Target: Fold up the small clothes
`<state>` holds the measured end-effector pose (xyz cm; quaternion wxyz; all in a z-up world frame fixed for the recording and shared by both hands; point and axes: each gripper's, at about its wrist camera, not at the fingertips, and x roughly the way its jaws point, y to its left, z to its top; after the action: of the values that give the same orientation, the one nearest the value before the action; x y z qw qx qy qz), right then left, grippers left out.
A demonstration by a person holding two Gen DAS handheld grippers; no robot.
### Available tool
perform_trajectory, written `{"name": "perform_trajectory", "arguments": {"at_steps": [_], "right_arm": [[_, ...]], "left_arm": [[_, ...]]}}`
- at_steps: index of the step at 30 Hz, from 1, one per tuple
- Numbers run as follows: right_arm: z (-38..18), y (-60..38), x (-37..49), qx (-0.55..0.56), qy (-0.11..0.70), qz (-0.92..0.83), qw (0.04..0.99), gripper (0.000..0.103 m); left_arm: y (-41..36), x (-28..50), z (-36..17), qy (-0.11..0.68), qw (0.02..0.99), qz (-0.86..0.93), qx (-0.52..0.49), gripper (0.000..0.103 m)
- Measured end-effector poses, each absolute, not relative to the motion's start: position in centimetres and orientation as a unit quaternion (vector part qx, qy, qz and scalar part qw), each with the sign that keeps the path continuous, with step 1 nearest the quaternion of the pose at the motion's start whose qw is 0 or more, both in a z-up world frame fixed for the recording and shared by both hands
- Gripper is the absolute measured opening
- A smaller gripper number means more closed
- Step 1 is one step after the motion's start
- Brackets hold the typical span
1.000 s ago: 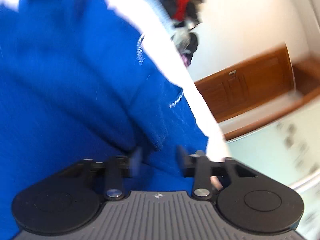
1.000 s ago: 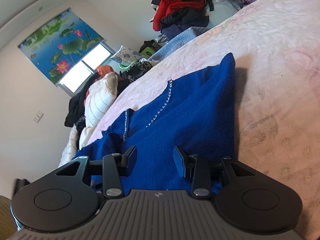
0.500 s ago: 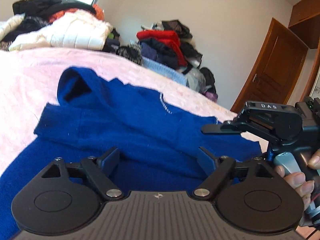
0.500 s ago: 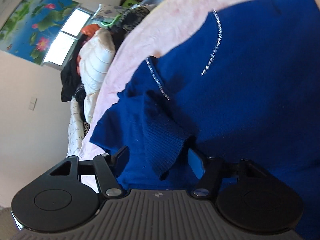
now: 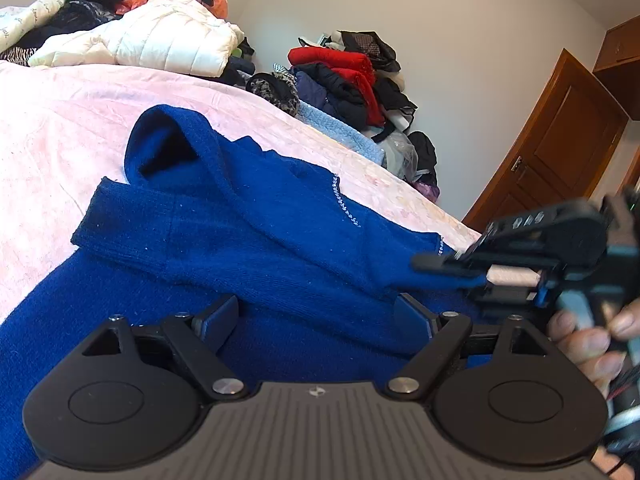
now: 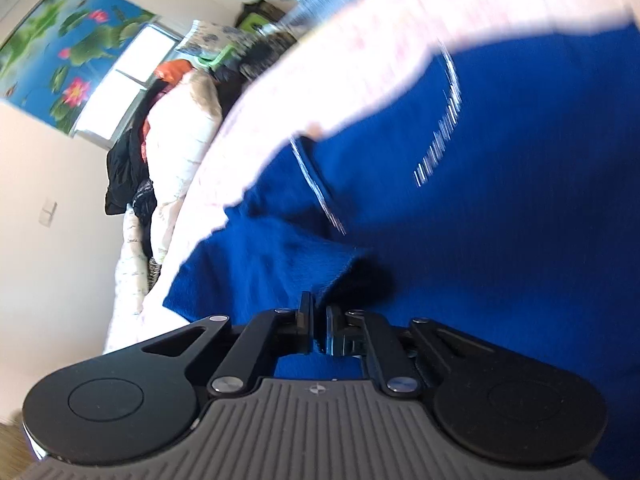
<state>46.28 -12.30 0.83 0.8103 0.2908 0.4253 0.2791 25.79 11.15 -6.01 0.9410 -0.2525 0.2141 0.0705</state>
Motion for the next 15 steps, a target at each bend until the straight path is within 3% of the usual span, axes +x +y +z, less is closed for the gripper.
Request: {"name": "perform_trajectory", "arguments": {"at_steps": [8,15], "right_arm": [[7.2,-19.0,47.4,0.226,0.374,0.268,0.858,0.009],[1.6,-25.2,48.5,0.199,0.43,0.169,0.864,0.01]], "left_arm": [[11.0,25.9,-5.9,0.215,0.942,0.072,-0.247,0.086],[10.9,25.8,-5.9,0.215,0.942,0.072,-0.249,0.086]]}}
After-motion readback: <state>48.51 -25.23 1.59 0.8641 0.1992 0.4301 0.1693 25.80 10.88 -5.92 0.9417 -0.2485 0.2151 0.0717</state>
